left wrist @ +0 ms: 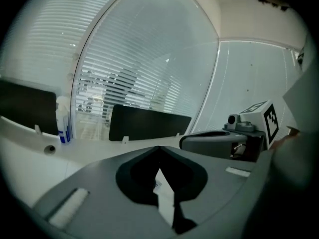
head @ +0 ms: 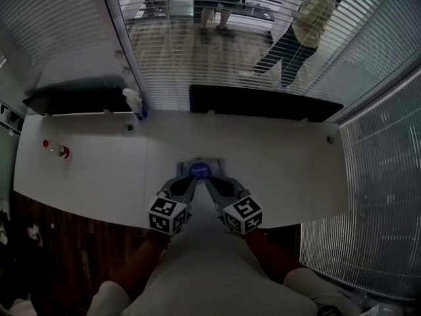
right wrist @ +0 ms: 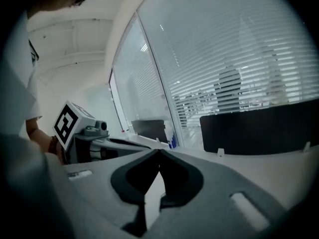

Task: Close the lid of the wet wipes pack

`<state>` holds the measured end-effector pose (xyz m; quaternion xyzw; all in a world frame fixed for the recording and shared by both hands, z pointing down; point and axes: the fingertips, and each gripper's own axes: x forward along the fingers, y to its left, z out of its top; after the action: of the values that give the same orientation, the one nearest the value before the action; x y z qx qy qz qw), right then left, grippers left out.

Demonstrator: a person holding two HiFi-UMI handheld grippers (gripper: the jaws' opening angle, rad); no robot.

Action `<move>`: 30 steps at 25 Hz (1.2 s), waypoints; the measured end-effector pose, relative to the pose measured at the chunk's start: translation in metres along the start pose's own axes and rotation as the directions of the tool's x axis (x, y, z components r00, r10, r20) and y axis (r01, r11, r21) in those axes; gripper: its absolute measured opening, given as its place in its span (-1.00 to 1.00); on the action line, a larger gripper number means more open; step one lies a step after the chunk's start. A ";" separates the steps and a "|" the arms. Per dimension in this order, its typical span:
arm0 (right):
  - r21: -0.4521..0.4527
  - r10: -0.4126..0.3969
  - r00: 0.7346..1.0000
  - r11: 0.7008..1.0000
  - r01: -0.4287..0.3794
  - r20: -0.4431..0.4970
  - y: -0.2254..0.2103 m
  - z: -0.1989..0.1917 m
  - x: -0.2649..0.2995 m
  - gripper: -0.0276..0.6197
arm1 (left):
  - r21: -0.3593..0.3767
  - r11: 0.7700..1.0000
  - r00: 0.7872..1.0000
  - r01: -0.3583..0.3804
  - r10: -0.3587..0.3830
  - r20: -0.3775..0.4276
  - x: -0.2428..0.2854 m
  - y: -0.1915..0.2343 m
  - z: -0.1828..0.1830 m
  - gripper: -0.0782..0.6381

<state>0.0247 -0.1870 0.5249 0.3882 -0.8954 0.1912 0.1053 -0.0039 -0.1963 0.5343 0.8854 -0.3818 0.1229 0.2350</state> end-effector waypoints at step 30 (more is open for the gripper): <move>-0.135 -0.011 0.916 0.988 0.071 0.402 0.064 0.177 -0.129 -0.91 | 0.164 0.980 0.929 0.111 -0.161 0.335 -0.092 -0.130 0.164 -0.77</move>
<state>0.0583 -0.1376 0.3045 0.4288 -0.9013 0.0392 -0.0475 0.0352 -0.1454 0.3145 0.9319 -0.3451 -0.0245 0.1086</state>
